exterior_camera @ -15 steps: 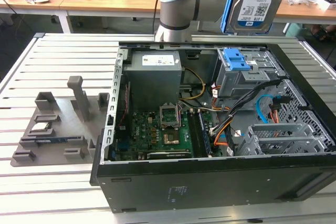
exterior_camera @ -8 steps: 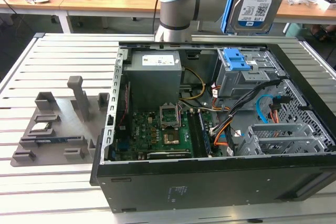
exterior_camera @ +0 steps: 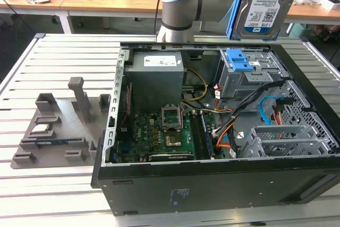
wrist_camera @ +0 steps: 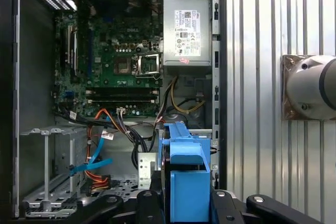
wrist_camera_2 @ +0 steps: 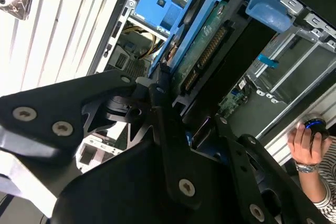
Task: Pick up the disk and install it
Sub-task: 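Pick up the disk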
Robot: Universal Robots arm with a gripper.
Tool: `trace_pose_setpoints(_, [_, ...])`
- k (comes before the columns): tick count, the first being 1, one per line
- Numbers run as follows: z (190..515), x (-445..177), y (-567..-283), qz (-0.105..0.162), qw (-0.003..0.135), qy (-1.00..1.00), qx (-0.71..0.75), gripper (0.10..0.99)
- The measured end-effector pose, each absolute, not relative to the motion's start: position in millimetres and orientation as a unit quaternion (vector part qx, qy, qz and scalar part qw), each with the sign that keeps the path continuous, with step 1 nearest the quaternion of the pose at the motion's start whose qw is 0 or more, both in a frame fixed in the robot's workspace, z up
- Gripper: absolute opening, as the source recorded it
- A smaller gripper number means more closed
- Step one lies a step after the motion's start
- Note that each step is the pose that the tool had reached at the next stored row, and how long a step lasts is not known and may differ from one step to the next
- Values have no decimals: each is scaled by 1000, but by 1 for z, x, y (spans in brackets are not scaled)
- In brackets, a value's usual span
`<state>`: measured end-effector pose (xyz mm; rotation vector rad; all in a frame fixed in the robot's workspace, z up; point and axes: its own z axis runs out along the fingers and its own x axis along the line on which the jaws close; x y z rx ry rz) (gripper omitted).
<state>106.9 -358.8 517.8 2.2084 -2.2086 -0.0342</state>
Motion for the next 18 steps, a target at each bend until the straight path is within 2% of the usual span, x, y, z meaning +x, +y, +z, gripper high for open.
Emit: trace_pose_setpoints(18, [518,107,-405,-11,9,-707,707,365])
